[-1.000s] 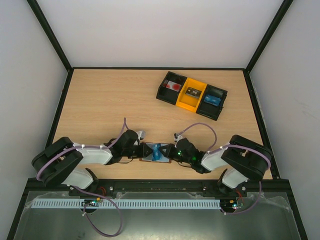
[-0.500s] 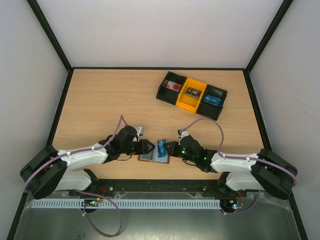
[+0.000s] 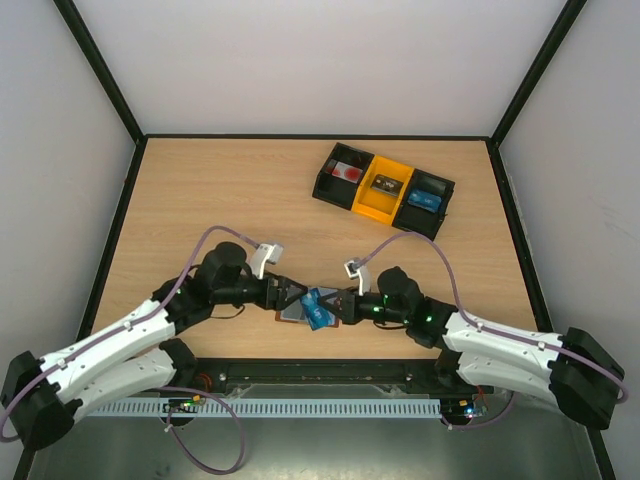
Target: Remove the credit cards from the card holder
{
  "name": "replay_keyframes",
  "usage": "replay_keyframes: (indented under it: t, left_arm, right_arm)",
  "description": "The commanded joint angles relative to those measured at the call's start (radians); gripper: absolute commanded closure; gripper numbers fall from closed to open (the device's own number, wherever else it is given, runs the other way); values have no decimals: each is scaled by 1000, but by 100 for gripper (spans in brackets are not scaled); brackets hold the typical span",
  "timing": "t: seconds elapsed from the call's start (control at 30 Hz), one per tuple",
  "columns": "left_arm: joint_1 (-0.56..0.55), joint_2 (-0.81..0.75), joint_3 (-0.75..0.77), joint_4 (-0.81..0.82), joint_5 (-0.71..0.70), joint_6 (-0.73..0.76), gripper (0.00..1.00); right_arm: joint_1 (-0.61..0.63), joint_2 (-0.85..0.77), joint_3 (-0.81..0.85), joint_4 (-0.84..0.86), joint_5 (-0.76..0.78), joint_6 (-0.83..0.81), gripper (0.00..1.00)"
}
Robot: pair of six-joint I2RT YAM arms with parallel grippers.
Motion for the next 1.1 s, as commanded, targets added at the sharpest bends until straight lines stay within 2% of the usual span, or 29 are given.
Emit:
replay_keyframes:
  t: [0.0, 0.13, 0.23, 0.47, 0.57, 0.7, 0.73, 0.83, 0.97, 1.07]
  left_arm:
    - [4, -58, 21, -130, 124, 57, 30]
    - [4, -114, 16, -134, 149, 35, 31]
    - [5, -123, 10, -117, 221, 32, 33]
    - [4, -126, -28, -36, 351, 19, 45]
    - [5, -139, -51, 19, 379, -13, 62]
    - [5, -144, -79, 102, 416, -53, 92]
    - [5, -145, -81, 106, 412, -57, 96]
    - [7, -146, -82, 107, 388, -66, 97]
    - [10, -149, -101, 144, 364, -95, 97]
    - [14, -158, -112, 166, 323, -123, 97]
  right_arm:
    - [0, -62, 21, 40, -181, -57, 98]
    - [0, -113, 20, 65, -245, -76, 98]
    - [1, -134, 16, 99, -275, -63, 98]
    - [0, -121, 10, 177, -328, -17, 98]
    - [0, -126, 3, 197, -338, -3, 98]
    - [0, -126, -1, 201, -331, 1, 98]
    - [-1, -127, 0, 199, -324, 1, 98]
    - [0, -133, -3, 198, -297, 5, 97]
    - [1, -166, -13, 175, -217, 0, 85]
    - [0, -198, -29, 176, -147, 25, 67]
